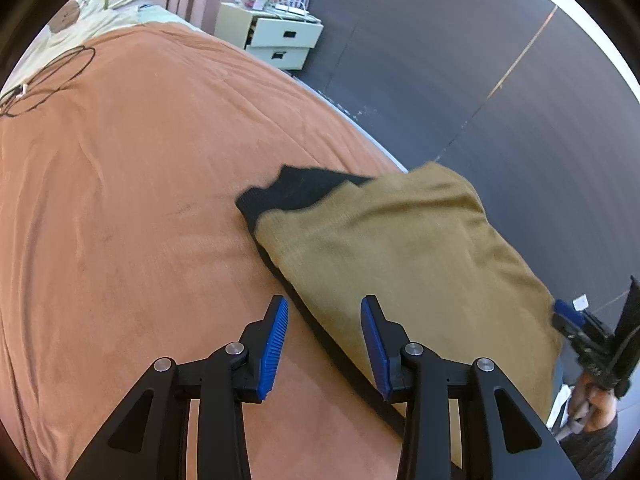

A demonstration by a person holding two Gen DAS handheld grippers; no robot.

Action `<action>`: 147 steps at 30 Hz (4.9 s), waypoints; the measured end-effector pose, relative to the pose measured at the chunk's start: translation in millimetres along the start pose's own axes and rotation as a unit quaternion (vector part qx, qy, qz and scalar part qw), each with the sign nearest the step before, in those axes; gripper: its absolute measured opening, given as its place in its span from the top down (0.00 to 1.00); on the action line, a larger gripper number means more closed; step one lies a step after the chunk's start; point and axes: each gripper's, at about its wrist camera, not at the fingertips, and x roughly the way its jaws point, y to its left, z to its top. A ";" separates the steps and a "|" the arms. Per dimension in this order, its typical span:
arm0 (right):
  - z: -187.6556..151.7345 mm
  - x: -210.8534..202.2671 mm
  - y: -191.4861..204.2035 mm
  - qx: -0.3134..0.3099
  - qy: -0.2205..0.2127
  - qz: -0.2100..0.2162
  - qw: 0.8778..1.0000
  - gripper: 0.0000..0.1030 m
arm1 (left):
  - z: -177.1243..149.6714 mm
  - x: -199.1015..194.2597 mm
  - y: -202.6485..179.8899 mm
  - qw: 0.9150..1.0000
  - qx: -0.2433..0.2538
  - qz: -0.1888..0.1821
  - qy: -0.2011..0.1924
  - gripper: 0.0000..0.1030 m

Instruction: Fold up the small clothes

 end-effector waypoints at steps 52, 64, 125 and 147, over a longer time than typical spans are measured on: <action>-100.5 -228.1 83.9 0.048 -0.047 -0.002 0.998 0.00 | -221.1 -301.6 -82.0 0.981 0.057 0.063 -0.173 0.00; -148.3 -308.7 101.4 0.059 -0.118 0.039 0.990 0.00 | -296.1 -386.6 -102.1 0.969 0.078 0.090 -0.216 0.00; -300.6 -358.0 243.7 -0.012 -0.162 0.069 0.984 0.00 | -554.7 -494.4 -85.8 0.920 0.015 0.182 -0.347 0.00; -304.1 -361.7 245.6 -0.009 -0.163 0.075 0.984 0.00 | -559.3 -496.6 -85.5 0.918 0.008 0.180 -0.352 0.00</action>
